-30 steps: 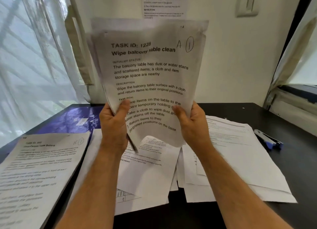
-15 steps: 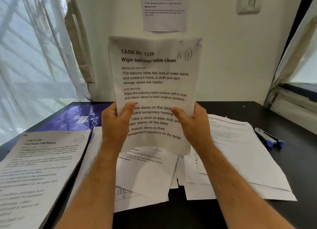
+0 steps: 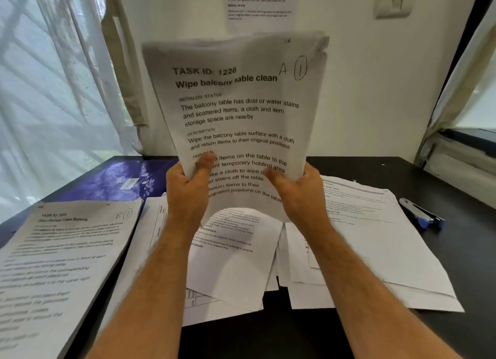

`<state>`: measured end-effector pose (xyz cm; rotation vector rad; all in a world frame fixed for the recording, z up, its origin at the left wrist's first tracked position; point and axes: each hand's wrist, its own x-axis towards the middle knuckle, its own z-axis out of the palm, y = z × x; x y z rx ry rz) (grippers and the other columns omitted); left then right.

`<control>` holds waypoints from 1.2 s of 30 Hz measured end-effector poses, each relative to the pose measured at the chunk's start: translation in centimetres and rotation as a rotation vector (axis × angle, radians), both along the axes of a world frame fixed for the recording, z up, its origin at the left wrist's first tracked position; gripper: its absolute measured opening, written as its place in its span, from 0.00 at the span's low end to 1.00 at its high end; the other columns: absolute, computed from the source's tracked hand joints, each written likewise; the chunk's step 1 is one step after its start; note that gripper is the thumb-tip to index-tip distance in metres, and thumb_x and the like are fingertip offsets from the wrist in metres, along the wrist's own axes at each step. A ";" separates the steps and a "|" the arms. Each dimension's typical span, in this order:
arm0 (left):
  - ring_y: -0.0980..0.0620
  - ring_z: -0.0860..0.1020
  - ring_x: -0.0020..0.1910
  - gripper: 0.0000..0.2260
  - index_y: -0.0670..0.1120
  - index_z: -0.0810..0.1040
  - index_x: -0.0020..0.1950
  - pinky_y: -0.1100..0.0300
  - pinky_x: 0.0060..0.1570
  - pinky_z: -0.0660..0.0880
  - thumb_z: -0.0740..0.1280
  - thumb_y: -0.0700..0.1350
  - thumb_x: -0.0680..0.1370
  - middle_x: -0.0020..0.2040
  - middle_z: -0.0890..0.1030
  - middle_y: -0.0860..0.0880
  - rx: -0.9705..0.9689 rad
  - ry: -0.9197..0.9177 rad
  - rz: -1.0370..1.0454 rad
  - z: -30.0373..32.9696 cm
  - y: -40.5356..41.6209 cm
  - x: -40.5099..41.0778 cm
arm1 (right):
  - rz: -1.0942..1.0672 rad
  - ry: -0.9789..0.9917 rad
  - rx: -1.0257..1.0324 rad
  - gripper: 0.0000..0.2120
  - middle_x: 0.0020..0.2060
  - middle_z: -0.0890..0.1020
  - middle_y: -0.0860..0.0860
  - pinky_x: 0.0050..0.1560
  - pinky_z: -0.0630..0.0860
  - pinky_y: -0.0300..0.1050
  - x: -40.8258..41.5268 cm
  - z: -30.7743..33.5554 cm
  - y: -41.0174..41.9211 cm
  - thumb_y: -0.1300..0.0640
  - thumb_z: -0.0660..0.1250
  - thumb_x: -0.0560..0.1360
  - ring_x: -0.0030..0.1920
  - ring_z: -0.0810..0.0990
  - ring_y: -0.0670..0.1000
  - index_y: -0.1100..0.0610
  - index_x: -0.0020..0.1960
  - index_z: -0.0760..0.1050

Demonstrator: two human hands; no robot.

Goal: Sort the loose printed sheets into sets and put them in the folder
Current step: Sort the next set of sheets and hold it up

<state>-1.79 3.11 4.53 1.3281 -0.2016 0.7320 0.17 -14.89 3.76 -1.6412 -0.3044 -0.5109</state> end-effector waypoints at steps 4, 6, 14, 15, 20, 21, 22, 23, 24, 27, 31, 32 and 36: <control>0.52 0.86 0.45 0.04 0.54 0.81 0.51 0.59 0.38 0.83 0.67 0.46 0.81 0.43 0.87 0.57 0.084 0.111 -0.004 -1.4 -0.2 0.5 | -0.020 0.143 -0.133 0.16 0.48 0.83 0.46 0.36 0.80 0.34 0.5 -1.1 -0.1 0.54 0.73 0.76 0.41 0.83 0.44 0.55 0.62 0.78; 0.53 0.86 0.45 0.04 0.55 0.81 0.52 0.59 0.38 0.82 0.67 0.46 0.81 0.43 0.87 0.57 0.096 0.110 -0.005 -1.4 -0.1 0.6 | -0.049 0.147 -0.126 0.17 0.48 0.83 0.47 0.34 0.79 0.33 0.7 -1.2 -0.2 0.55 0.73 0.75 0.40 0.83 0.43 0.56 0.62 0.78; 0.50 0.86 0.47 0.05 0.53 0.80 0.56 0.57 0.40 0.82 0.66 0.48 0.82 0.47 0.87 0.54 0.101 0.168 -0.023 -2.4 -0.4 0.8 | -0.049 0.170 -0.137 0.16 0.52 0.84 0.51 0.37 0.80 0.34 0.8 -2.0 0.1 0.55 0.72 0.77 0.46 0.85 0.50 0.56 0.63 0.78; 0.51 0.86 0.47 0.05 0.53 0.80 0.56 0.57 0.40 0.82 0.66 0.47 0.82 0.47 0.87 0.54 0.097 0.185 -0.025 -2.4 -0.4 0.9 | -0.047 0.172 -0.146 0.16 0.52 0.84 0.51 0.35 0.79 0.32 0.8 -2.2 0.1 0.55 0.71 0.77 0.45 0.84 0.48 0.57 0.63 0.77; 0.50 0.86 0.47 0.07 0.50 0.81 0.58 0.52 0.42 0.83 0.66 0.45 0.82 0.49 0.87 0.51 0.064 0.257 -0.124 -1.4 0.0 0.7 | -0.026 0.209 -0.115 0.14 0.49 0.84 0.48 0.35 0.80 0.34 0.3 -0.4 -1.3 0.60 0.73 0.75 0.40 0.83 0.43 0.56 0.60 0.78; 0.49 0.86 0.48 0.08 0.49 0.81 0.59 0.49 0.44 0.83 0.66 0.45 0.82 0.50 0.87 0.49 0.061 0.302 -0.160 -1.4 0.1 0.6 | -0.010 0.251 -0.110 0.14 0.49 0.85 0.49 0.38 0.81 0.39 0.1 0.0 -1.9 0.61 0.74 0.74 0.41 0.85 0.46 0.55 0.59 0.79; 0.47 0.86 0.48 0.08 0.49 0.81 0.60 0.46 0.46 0.83 0.66 0.45 0.82 0.51 0.87 0.48 0.059 0.357 -0.202 -1.3 0.1 0.4 | 0.008 0.306 -0.108 0.13 0.49 0.86 0.50 0.41 0.83 0.43 -0.1 0.2 -2.6 0.62 0.74 0.73 0.41 0.86 0.48 0.55 0.57 0.80; 0.46 0.86 0.49 0.09 0.48 0.81 0.60 0.45 0.47 0.83 0.66 0.45 0.82 0.52 0.86 0.47 0.050 0.419 -0.252 -1.4 0.0 0.2 | 0.027 0.366 -0.107 0.13 0.48 0.87 0.50 0.42 0.83 0.46 -0.4 0.3 -3.4 0.63 0.75 0.72 0.41 0.87 0.49 0.54 0.56 0.80; 0.45 0.86 0.48 0.09 0.47 0.80 0.60 0.45 0.46 0.83 0.66 0.44 0.82 0.53 0.86 0.45 0.034 0.486 -0.314 -1.3 -0.1 0.0 | 0.043 0.424 -0.098 0.14 0.46 0.87 0.51 0.43 0.83 0.48 -0.7 0.4 -4.1 0.64 0.75 0.72 0.41 0.87 0.50 0.55 0.56 0.81; 0.41 0.85 0.49 0.10 0.45 0.79 0.61 0.46 0.42 0.83 0.65 0.40 0.81 0.53 0.86 0.42 -0.048 0.689 -0.534 -1.2 -0.7 -0.4 | 0.064 0.574 -0.040 0.15 0.43 0.88 0.53 0.49 0.83 0.54 -1.8 0.1 -6.1 0.68 0.75 0.70 0.42 0.87 0.55 0.59 0.55 0.82; 0.38 0.83 0.57 0.15 0.42 0.76 0.66 0.41 0.55 0.80 0.65 0.38 0.80 0.58 0.84 0.40 -0.030 0.827 -0.736 -1.2 -1.5 -1.0 | 0.079 0.692 -0.002 0.16 0.45 0.87 0.57 0.55 0.81 0.59 -4.0 -0.4 -9.0 0.69 0.75 0.68 0.46 0.87 0.61 0.62 0.55 0.82; 0.38 0.82 0.58 0.15 0.42 0.76 0.67 0.41 0.57 0.79 0.64 0.38 0.80 0.59 0.83 0.40 -0.013 0.837 -0.766 -1.3 -1.9 -1.2 | 0.083 0.717 0.008 0.17 0.46 0.87 0.58 0.57 0.80 0.61 -4.5 -0.6 -9.7 0.69 0.76 0.67 0.47 0.86 0.62 0.62 0.55 0.82; 0.37 0.82 0.57 0.16 0.42 0.76 0.67 0.40 0.55 0.80 0.67 0.40 0.79 0.59 0.83 0.39 -0.021 0.829 -0.796 -1.3 -4.3 -1.2 | 0.103 0.803 -0.007 0.19 0.48 0.87 0.58 0.61 0.78 0.61 -6.7 -0.3 -12.6 0.69 0.77 0.65 0.50 0.86 0.63 0.62 0.55 0.83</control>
